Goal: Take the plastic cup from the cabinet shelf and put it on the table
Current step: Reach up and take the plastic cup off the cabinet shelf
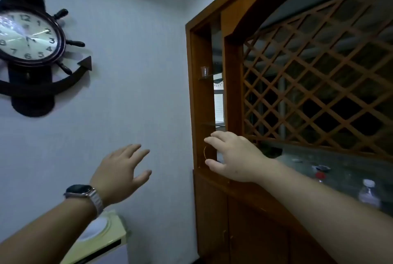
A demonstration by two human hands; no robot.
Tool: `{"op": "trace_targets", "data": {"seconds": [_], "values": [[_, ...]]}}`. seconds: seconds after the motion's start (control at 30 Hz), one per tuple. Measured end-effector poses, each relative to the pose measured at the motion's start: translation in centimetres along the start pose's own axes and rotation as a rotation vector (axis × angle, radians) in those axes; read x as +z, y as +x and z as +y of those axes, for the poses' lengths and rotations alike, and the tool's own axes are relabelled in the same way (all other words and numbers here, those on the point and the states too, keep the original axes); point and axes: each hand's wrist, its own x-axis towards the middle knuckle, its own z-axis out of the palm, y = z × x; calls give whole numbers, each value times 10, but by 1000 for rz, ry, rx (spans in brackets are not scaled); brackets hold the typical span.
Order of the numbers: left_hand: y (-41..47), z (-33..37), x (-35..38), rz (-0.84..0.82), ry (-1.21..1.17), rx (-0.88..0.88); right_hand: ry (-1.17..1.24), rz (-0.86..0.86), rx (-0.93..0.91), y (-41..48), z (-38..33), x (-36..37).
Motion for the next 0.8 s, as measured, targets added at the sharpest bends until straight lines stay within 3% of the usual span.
{"op": "trace_targets", "data": {"seconds": [0.37,0.8], "values": [[87,29,81,-3,56,18,56,-76,-45,68,109,92],[152,-54,222,-92,-54,-58,104,-173,32,180,135,208]]}}
